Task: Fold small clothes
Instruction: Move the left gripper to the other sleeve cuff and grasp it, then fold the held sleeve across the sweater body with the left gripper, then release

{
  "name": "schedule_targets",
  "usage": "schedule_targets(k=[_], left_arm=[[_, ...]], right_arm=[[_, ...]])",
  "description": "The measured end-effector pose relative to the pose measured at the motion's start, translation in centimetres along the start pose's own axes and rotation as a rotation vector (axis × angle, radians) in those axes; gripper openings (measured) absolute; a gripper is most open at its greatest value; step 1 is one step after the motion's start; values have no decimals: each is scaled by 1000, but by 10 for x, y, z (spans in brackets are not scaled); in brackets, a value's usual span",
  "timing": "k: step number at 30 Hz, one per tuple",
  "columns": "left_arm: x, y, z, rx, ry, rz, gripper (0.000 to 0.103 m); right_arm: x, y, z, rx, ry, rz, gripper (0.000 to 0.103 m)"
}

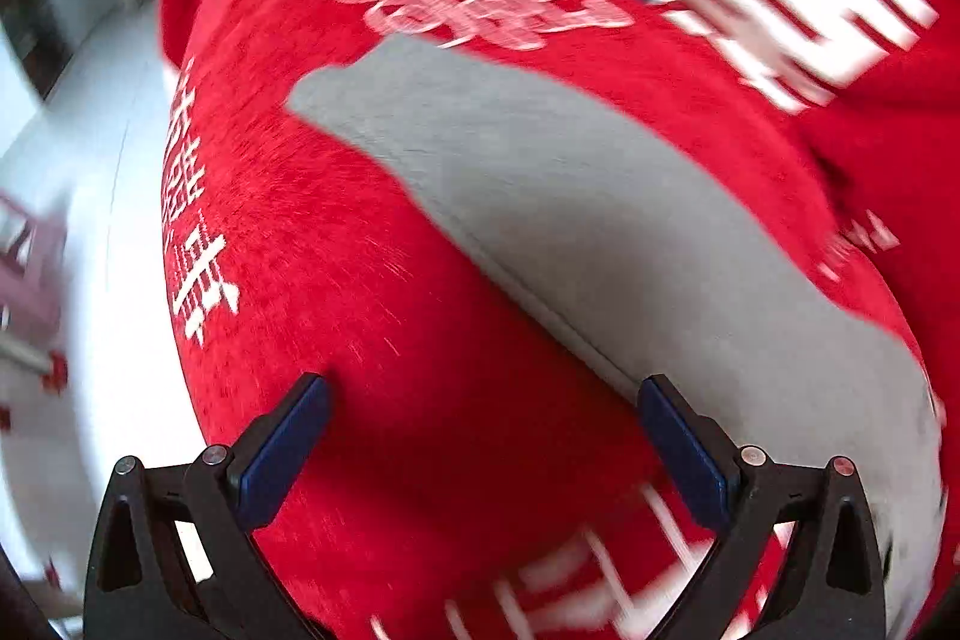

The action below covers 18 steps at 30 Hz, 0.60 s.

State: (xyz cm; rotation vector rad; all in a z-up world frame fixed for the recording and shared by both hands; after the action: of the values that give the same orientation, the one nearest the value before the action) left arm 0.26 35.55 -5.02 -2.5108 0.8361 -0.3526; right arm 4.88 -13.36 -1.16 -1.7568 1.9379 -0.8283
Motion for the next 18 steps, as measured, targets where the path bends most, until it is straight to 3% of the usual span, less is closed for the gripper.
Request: schedule_targets(k=[2,6,11,12,13,15,18], left_arm=[[3,-15,4,35,-17,-3,102],[17,-39,22,31,-56,13,102],[23,-66,37,60,-40,5,99],[20,-72,36,81,-44,4,80],[18,-79,31,119,-36,9,48],[17,-79,24,133,51,18,17],[8,-79,24,128,118,-3,16]], right_arm=[[0,0,0,1,3,-3,100],[1,0,0,3,7,-8,100],[0,5,0,4,13,-15,100],[1,6,0,2,13,-17,100],[2,6,-1,-4,15,-16,100],[2,4,-4,-2,21,0,99],[-6,-5,-16,53,23,3,99]])
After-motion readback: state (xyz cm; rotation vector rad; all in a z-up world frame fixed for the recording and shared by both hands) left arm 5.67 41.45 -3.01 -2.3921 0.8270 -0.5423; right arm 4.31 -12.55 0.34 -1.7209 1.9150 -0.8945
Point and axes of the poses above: each gripper's, at about its wrist camera, not at the fingertips, and z roughly the way its jaws point, x to its right, y to its underside, the point moved 3 cm from there along z, roughly the way its jaws point, and after that the axes turned 7 degrees about x, right-handed, at the moved point
